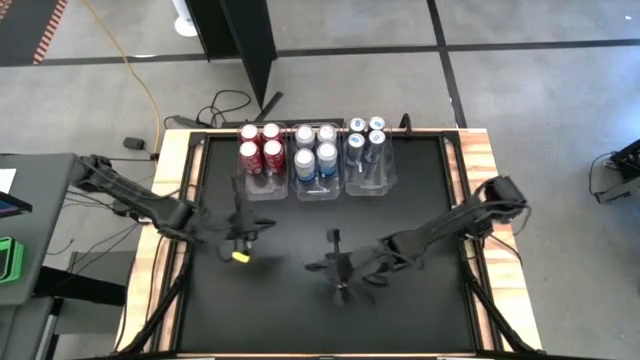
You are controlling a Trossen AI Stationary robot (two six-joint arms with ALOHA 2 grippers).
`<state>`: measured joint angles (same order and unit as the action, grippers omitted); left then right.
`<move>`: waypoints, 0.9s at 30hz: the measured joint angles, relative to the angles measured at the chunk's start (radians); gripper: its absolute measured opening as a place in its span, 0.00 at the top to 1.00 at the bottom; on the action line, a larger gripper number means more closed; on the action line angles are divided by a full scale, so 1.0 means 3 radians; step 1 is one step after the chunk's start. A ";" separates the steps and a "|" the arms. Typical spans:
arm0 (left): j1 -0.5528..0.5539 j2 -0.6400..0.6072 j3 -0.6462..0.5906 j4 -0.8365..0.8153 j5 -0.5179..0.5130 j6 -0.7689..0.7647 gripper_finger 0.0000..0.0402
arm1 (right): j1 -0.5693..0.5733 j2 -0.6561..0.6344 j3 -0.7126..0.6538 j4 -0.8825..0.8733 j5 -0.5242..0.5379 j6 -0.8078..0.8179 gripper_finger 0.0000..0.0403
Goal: Sort soda cans
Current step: Return to Home Position
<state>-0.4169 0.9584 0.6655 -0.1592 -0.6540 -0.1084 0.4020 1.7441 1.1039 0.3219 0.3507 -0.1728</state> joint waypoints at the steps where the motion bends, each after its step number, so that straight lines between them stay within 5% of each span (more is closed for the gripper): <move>1: -0.0070 -0.0093 0.0000 -0.0012 -0.0039 0.0055 0.96 | 0.0021 -0.0095 -0.0055 0.0027 -0.0048 -0.0068 1.00; 6: -0.0385 -0.0461 -0.0132 0.0173 -0.0222 0.0326 0.96 | -0.0012 -0.0589 -0.0535 0.0314 -0.0276 -0.0105 1.00; 17: -0.0682 -0.1352 -0.1537 0.1754 -0.0230 0.0584 0.96 | -0.0217 -0.1729 -0.2115 0.1218 -0.0306 0.0186 1.00; 21: -0.0708 -0.1577 -0.1840 0.2003 -0.0266 0.0567 0.96 | -0.0240 -0.2168 -0.2624 0.1565 -0.0307 0.0217 1.00; 27: -0.0705 -0.1663 -0.2056 0.1927 -0.0766 0.0230 0.96 | -0.0321 -0.2541 -0.3299 0.2050 -0.0306 0.0416 1.00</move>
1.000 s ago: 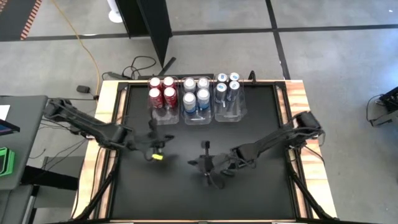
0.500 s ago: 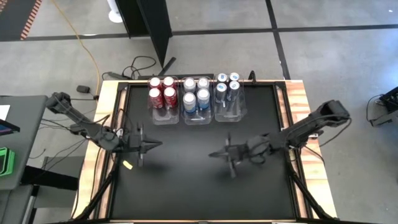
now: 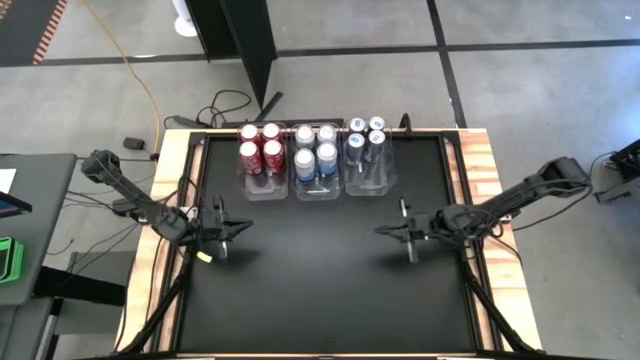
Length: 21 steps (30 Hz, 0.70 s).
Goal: Sort soda cans
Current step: Return to Home Position
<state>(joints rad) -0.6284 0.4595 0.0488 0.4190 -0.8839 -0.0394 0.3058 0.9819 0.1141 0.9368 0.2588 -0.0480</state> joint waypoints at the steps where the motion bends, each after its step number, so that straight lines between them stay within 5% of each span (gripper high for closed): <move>1: 0.0000 0.0000 -0.0014 -0.0026 -0.0016 -0.0052 0.96 | -0.0003 -0.0037 -0.0080 0.0072 0.0000 0.0014 1.00; 9: -0.0002 -0.0008 -0.0038 -0.0035 -0.0351 -0.0065 0.96 | -0.0003 -0.0207 -0.0354 0.0238 0.0004 0.0073 1.00; 19: -0.0001 -0.0008 -0.0024 -0.0032 -0.2191 -0.0602 0.96 | -0.0004 -0.0202 -0.0357 0.0224 0.0006 0.0118 1.00; 21: 0.0036 -0.0011 0.0011 -0.0014 -0.2243 -0.0574 0.96 | -0.0004 -0.0202 -0.0357 0.0225 0.0007 0.0139 1.00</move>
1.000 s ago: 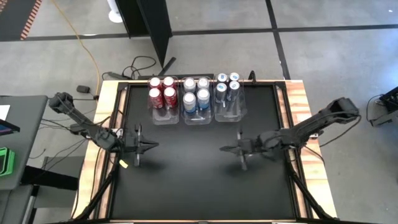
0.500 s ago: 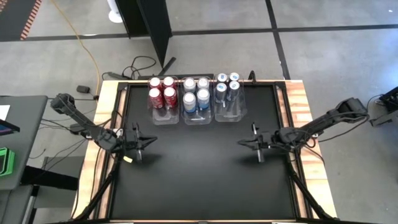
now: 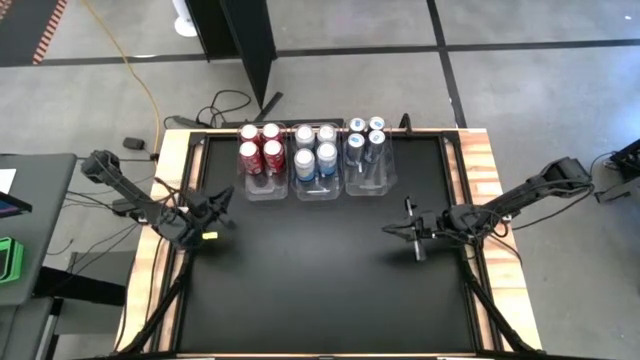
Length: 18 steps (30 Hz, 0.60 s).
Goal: Sort soda cans
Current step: Return to Home Position
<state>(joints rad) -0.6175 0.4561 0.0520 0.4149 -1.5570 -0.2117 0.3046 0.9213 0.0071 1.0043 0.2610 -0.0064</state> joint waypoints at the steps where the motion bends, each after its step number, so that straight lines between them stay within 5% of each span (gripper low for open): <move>1: 0.0072 -0.0021 0.0009 0.0034 -0.0004 0.0020 0.96 | 0.0000 0.0000 -0.0001 -0.0001 0.0000 0.0000 1.00; 8: 0.0476 -0.0024 0.0018 -0.0068 0.0260 -0.0153 0.99 | 0.0000 0.0000 -0.0003 0.0021 0.0003 0.0033 1.00; 15: 0.0741 0.0016 0.0018 -0.1250 0.1235 -0.1169 1.00 | 0.0000 0.0000 -0.0004 0.0020 0.0007 0.0032 1.00; 18: 0.0788 0.0031 0.0037 -0.1636 0.1400 -0.1595 1.00 | 0.0000 0.0000 -0.0004 0.0008 0.0006 0.0029 1.00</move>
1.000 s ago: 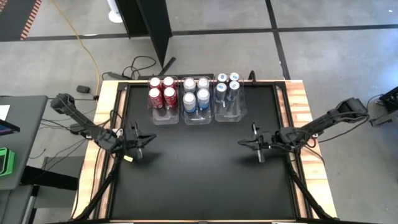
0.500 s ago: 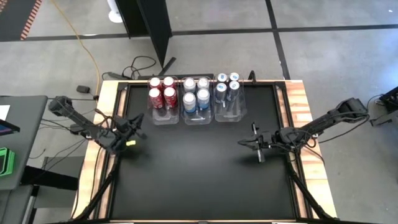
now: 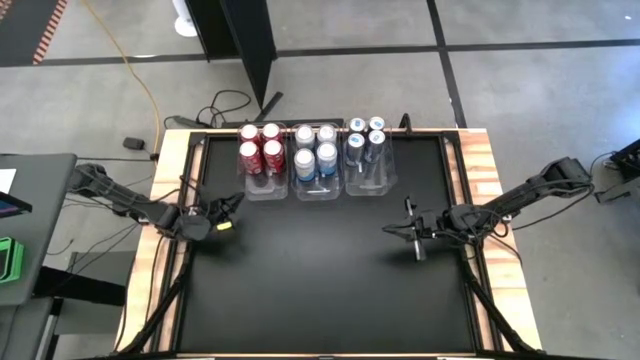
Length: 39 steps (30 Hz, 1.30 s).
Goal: Sort soda cans
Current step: Return to Home Position
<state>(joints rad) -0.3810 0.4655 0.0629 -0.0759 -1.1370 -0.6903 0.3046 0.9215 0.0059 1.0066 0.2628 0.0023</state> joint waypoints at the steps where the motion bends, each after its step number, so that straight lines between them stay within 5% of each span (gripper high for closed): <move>1: 0.0001 -0.0002 0.0006 -0.0028 0.0025 -0.0009 1.00 | 0.0000 0.0000 0.0000 -0.0006 0.0001 -0.0001 1.00; 9: -0.0006 0.0002 -0.0018 0.0292 0.0387 0.0891 1.00 | 0.0001 0.0003 -0.0003 -0.0153 0.0001 -0.0010 1.00; 15: 0.0003 0.0003 -0.0017 0.0227 0.0435 0.0831 1.00 | 0.0001 0.0003 -0.0003 -0.0182 0.0001 -0.0008 1.00; 21: 0.0001 0.0003 -0.0017 0.0308 0.0917 0.1141 1.00 | 0.0001 0.0003 -0.0005 -0.0250 0.0001 -0.0030 1.00; 31: -0.0001 0.0003 -0.0020 0.1117 0.1944 0.2385 1.00 | 0.0009 0.0004 -0.0005 -0.0297 -0.0001 -0.0302 1.00; 39: -0.0006 -0.0157 -0.0167 0.1172 0.1971 0.2462 1.00 | -0.0065 -0.0120 -0.0005 -0.0274 0.0001 -0.0473 1.00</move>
<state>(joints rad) -0.3829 0.4184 0.0128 0.2756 -0.5457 0.0484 0.2851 0.8855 0.0044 0.9243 0.2630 -0.1395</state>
